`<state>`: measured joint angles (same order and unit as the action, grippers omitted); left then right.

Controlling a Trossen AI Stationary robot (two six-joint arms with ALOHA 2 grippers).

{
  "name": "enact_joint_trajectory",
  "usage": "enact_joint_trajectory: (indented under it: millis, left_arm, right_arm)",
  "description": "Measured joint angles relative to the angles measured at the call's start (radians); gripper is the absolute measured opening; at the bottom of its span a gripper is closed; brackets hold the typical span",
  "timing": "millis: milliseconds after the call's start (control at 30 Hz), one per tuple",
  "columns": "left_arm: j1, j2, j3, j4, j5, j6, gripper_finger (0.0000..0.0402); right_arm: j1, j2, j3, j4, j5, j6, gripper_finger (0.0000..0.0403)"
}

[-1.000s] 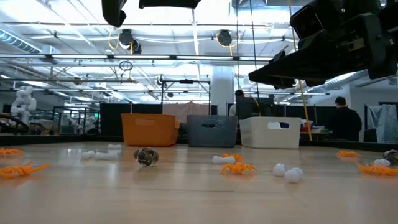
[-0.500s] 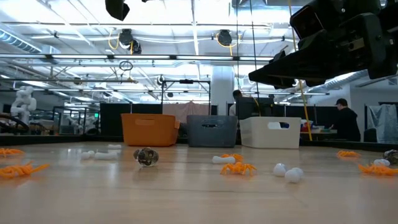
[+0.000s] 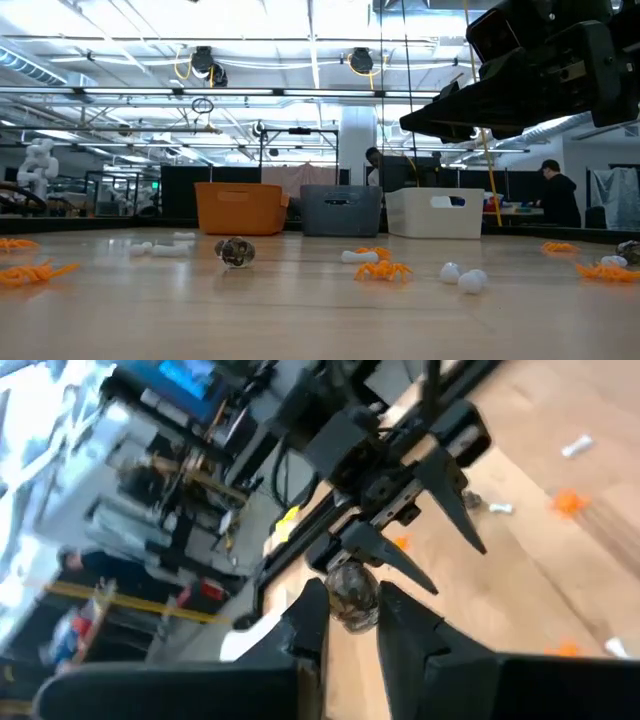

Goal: Sort Halloween decoration
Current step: Put the black skull toy into the black bin

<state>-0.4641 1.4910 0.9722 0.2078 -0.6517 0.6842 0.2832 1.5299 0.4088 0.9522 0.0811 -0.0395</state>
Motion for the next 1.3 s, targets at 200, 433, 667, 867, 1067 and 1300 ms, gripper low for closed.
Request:
enact_joint_trajectory:
  millis: [200, 433, 667, 867, 1067, 1300]
  left_arm:
    - [0.0, 0.0, 0.0, 0.003, -0.003, -0.252, 0.0052]
    - [0.006, 0.0, 0.0, 0.004, -0.007, -0.646, 0.0052]
    - [0.006, 0.0, 0.0, 0.021, -0.007, -0.995, 0.0052]
    - [0.006, 0.0, 0.0, 0.023, -0.007, -1.183, 0.0052]
    - [0.006, 0.0, 0.0, 0.022, -0.007, -1.304, 0.0052]
    - [0.008, 0.0, 0.0, 0.02, -0.007, -1.325, 0.0052]
  right_arm:
    - [0.0, 0.0, 0.0, 0.0, 0.0, 0.0, 0.0185]
    - [0.0, 0.0, 0.0, 0.0, 0.0, 0.0, 0.0185]
    - [0.0, 0.0, 0.0, 0.0, 0.0, 0.0, 0.0185]
    - [0.0, 0.0, 0.0, 0.0, 0.0, 0.001, 0.0185]
    - [0.0, 0.0, 0.0, 0.0, 0.0, 0.001, 0.0185]
    - [0.0, 0.0, 0.0, 0.0, 0.0, 0.001, 0.0185]
